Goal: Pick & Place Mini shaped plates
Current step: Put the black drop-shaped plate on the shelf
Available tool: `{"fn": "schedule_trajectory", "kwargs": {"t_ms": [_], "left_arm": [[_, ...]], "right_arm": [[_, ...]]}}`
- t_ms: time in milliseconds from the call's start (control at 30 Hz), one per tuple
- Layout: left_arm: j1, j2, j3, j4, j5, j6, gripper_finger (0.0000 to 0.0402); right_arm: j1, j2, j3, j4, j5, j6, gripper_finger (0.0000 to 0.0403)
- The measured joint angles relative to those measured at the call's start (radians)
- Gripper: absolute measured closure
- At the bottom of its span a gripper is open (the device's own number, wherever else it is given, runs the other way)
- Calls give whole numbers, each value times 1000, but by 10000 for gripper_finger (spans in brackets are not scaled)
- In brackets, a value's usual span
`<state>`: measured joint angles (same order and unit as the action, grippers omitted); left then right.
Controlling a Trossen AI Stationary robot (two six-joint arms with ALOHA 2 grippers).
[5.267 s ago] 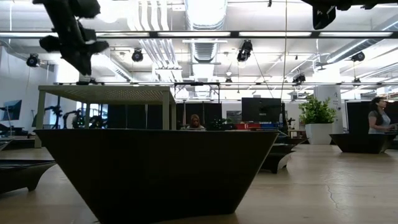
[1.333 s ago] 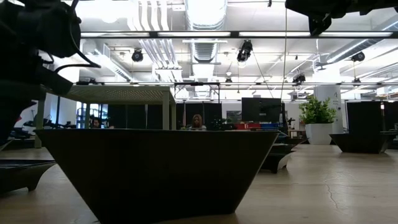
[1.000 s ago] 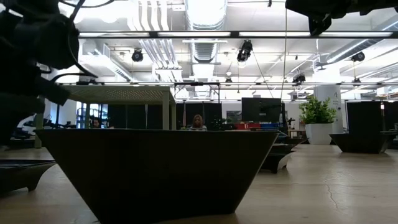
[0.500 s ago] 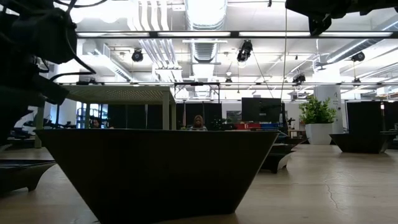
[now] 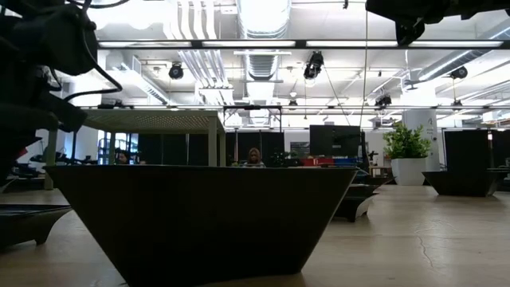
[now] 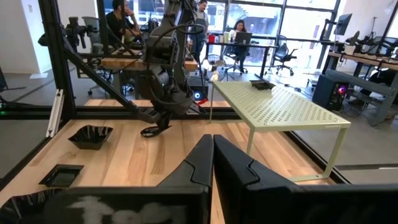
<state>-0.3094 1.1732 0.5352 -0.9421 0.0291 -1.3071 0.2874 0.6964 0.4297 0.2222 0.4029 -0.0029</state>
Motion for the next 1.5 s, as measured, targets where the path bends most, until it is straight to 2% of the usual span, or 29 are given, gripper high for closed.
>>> {"fn": "schedule_trajectory", "kwargs": {"t_ms": [300,600,900,1267,1500], "left_arm": [[0,-2,-38,42,3,-23,318],[0,-34,-36,41,2,-11,395],[0,-79,-34,40,-16,-7,401],[0,-134,44,3,-104,23,401],[1,-172,157,-2,-254,65,401]], "right_arm": [[0,0,0,0,0,0,394],[0,0,0,0,0,0,394],[0,0,0,0,0,1,394],[0,0,0,0,0,0,394],[0,0,0,-1,0,0,394]]}}
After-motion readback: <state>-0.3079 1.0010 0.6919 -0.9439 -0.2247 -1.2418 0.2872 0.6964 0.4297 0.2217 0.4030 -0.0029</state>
